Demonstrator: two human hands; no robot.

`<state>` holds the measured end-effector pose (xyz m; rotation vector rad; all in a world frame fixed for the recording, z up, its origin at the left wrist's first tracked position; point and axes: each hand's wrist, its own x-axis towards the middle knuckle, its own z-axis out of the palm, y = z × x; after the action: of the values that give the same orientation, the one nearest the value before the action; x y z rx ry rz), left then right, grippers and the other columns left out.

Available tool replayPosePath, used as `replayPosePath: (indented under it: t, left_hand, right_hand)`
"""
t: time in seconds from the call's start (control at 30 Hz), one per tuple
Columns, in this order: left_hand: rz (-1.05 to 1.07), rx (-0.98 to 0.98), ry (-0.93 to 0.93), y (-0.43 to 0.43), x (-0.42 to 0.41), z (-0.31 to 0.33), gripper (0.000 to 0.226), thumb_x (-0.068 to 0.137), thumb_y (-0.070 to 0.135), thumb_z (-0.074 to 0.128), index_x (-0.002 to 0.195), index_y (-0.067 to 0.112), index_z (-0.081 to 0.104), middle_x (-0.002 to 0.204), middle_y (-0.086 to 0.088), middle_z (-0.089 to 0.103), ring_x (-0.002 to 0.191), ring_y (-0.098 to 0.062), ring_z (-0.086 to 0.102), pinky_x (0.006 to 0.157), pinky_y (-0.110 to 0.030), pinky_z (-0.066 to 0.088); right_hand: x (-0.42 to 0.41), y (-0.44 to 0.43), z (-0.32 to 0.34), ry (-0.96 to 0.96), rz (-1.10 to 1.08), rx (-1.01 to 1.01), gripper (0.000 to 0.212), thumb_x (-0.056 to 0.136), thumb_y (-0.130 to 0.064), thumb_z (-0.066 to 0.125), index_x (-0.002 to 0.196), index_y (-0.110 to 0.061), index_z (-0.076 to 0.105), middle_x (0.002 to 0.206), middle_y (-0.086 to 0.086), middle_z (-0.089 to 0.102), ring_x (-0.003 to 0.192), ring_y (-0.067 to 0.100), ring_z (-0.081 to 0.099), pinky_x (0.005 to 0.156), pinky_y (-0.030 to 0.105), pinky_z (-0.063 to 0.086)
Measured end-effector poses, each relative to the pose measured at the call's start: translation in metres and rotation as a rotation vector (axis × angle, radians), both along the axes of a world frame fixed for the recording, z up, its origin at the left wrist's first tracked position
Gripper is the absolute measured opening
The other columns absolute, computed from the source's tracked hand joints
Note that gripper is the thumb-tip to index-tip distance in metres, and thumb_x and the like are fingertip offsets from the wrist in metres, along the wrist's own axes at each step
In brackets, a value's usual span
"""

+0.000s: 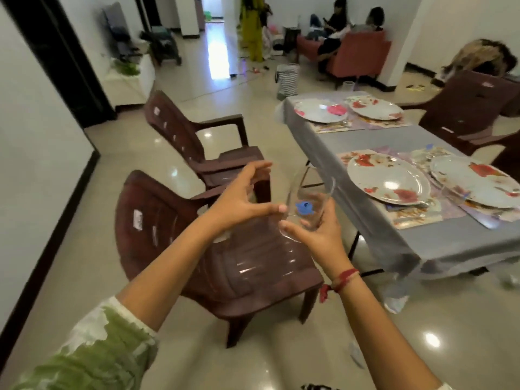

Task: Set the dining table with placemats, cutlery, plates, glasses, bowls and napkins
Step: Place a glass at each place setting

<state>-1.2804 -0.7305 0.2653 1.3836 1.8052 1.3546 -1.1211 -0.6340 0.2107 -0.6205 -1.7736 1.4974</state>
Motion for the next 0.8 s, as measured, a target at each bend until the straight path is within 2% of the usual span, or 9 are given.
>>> replayPosePath:
  t: [0.13, 0.23, 0.3, 0.37, 0.47, 0.6, 0.67, 0.73, 0.8]
  left_hand:
    - [0.162, 0.073, 0.017, -0.077, -0.070, 0.013, 0.073, 0.069, 0.038, 0.077, 0.133, 0.027, 0.042, 0.132, 0.012, 0.050, 0.118, 0.017, 0.043, 0.093, 0.000, 0.033]
    - [0.301, 0.114, 0.006, -0.141, -0.122, 0.008, 0.063, 0.076, 0.028, 0.075, 0.131, 0.023, 0.045, 0.128, 0.013, 0.051, 0.123, 0.008, 0.045, 0.101, -0.010, 0.034]
    - [0.399, 0.141, 0.011, -0.189, -0.161, -0.002, 0.058, 0.080, 0.024, 0.076, 0.129, 0.020, 0.047, 0.127, 0.010, 0.053, 0.123, 0.003, 0.047, 0.103, -0.015, 0.037]
    - [0.477, 0.158, 0.001, -0.234, -0.200, -0.016, 0.055, 0.078, 0.034, 0.076, 0.126, 0.026, 0.048, 0.126, 0.012, 0.054, 0.122, 0.003, 0.048, 0.105, -0.021, 0.037]
    - [0.594, 0.178, -0.011, -0.279, -0.256, -0.028, 0.052, 0.076, 0.042, 0.068, 0.123, 0.028, 0.049, 0.127, 0.008, 0.055, 0.123, 0.000, 0.049, 0.108, -0.030, 0.037]
    - [0.592, 0.157, -0.003, -0.295, -0.317, -0.034, 0.044, 0.084, 0.031, 0.068, 0.123, 0.023, 0.050, 0.127, 0.004, 0.055, 0.122, -0.003, 0.050, 0.111, -0.039, 0.037]
    - [0.583, 0.151, -0.006, -0.291, -0.350, -0.040, 0.045, 0.081, 0.036, 0.066, 0.121, 0.024, 0.050, 0.125, 0.005, 0.055, 0.121, -0.004, 0.050, 0.111, -0.040, 0.037]
    - [0.566, 0.141, 0.010, -0.284, -0.368, -0.044, 0.045, 0.079, 0.038, 0.064, 0.120, 0.025, 0.050, 0.125, 0.006, 0.055, 0.121, -0.004, 0.050, 0.111, -0.041, 0.037]
    - [0.516, 0.119, 0.033, -0.267, -0.424, -0.054, 0.046, 0.079, 0.039, 0.064, 0.121, 0.025, 0.050, 0.126, 0.006, 0.055, 0.122, -0.004, 0.050, 0.111, -0.041, 0.036]
  right_hand:
    - [-0.067, -0.041, 0.015, 0.043, 0.072, -0.009, 0.075, 0.063, -0.023, 0.088, 0.123, -0.031, 0.043, 0.124, 0.006, 0.057, 0.110, 0.015, 0.062, 0.093, 0.039, 0.053]
    - [-0.134, -0.080, 0.021, 0.071, 0.118, 0.014, 0.077, 0.061, -0.021, 0.088, 0.121, -0.034, 0.042, 0.125, 0.012, 0.055, 0.110, 0.019, 0.062, 0.092, 0.033, 0.053]
    - [-0.181, -0.110, 0.026, 0.091, 0.129, -0.009, 0.072, 0.065, -0.013, 0.085, 0.122, -0.026, 0.042, 0.124, 0.014, 0.055, 0.107, 0.021, 0.063, 0.088, 0.029, 0.054]
    - [-0.225, -0.135, 0.031, 0.124, 0.133, -0.057, 0.070, 0.067, -0.011, 0.082, 0.125, -0.018, 0.041, 0.121, 0.013, 0.057, 0.104, 0.021, 0.065, 0.087, 0.032, 0.055]
    - [-0.282, -0.159, 0.034, 0.140, 0.113, -0.058, 0.069, 0.067, -0.022, 0.081, 0.123, -0.022, 0.040, 0.111, 0.008, 0.061, 0.100, 0.020, 0.066, 0.086, 0.035, 0.055]
    - [-0.338, -0.170, 0.034, 0.122, 0.082, -0.052, 0.065, 0.074, -0.035, 0.074, 0.125, -0.020, 0.036, 0.105, 0.004, 0.061, 0.095, 0.013, 0.066, 0.076, 0.026, 0.055]
    - [-0.369, -0.164, 0.029, 0.079, 0.076, -0.059, 0.071, 0.073, -0.046, 0.076, 0.126, -0.019, 0.038, 0.105, 0.000, 0.063, 0.100, 0.019, 0.066, 0.081, 0.033, 0.056]
    - [-0.388, -0.153, 0.028, 0.045, 0.069, -0.075, 0.083, 0.062, -0.057, 0.078, 0.125, -0.021, 0.039, 0.105, -0.002, 0.063, 0.103, 0.024, 0.065, 0.084, 0.038, 0.054]
    - [-0.442, -0.132, 0.020, 0.022, 0.042, -0.079, 0.082, 0.062, -0.053, 0.080, 0.125, -0.018, 0.040, 0.105, -0.001, 0.062, 0.102, 0.023, 0.065, 0.085, 0.038, 0.053]
